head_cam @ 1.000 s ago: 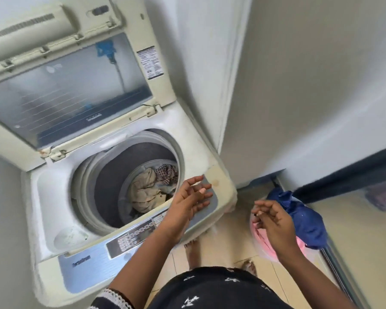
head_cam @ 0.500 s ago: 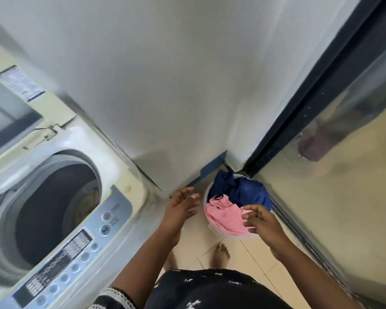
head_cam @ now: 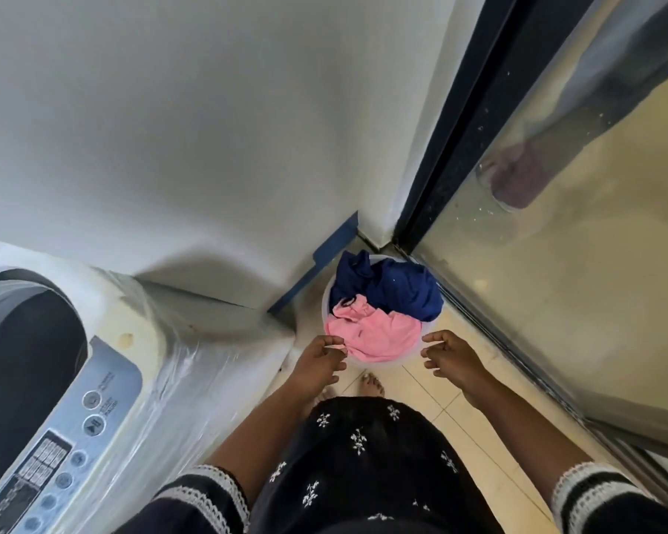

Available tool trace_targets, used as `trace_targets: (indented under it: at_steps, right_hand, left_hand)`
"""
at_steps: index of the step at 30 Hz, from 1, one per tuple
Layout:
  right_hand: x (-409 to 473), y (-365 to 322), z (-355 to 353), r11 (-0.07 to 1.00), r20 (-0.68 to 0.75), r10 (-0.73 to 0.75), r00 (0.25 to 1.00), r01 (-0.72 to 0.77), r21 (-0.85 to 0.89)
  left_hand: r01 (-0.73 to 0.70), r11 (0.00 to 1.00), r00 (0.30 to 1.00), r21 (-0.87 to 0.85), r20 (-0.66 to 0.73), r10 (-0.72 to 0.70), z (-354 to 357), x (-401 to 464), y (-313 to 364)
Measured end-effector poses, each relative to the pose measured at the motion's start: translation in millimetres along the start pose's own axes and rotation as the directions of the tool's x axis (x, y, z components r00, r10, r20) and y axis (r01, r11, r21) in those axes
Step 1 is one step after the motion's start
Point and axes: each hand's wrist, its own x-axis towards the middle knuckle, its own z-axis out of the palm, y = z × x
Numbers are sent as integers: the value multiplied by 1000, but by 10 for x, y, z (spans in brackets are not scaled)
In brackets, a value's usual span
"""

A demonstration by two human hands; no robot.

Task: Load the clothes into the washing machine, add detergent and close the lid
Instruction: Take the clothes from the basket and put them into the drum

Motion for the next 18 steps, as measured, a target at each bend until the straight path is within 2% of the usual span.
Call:
trace_targets:
  at_steps: [7, 11, 13, 18]
  right_hand:
    - [619, 97, 411, 986, 91, 64, 994, -48, -161]
    - [1178, 117, 694, 959, 92, 88, 992, -60, -276]
    - [1484, 151, 839, 943, 77, 89, 993, -59, -327]
    - [2154, 270, 1271, 842, 175, -37, 984, 125, -525]
  left_hand:
    - [-10, 980, 1000, 199, 18, 7, 28, 469, -65]
    - [26, 966, 999, 257, 32, -35, -58, 825, -204]
    - [11, 940, 999, 340, 42, -27, -125, 1023, -315]
    - [-13, 894, 1000, 448, -6, 17, -316, 1580, -580]
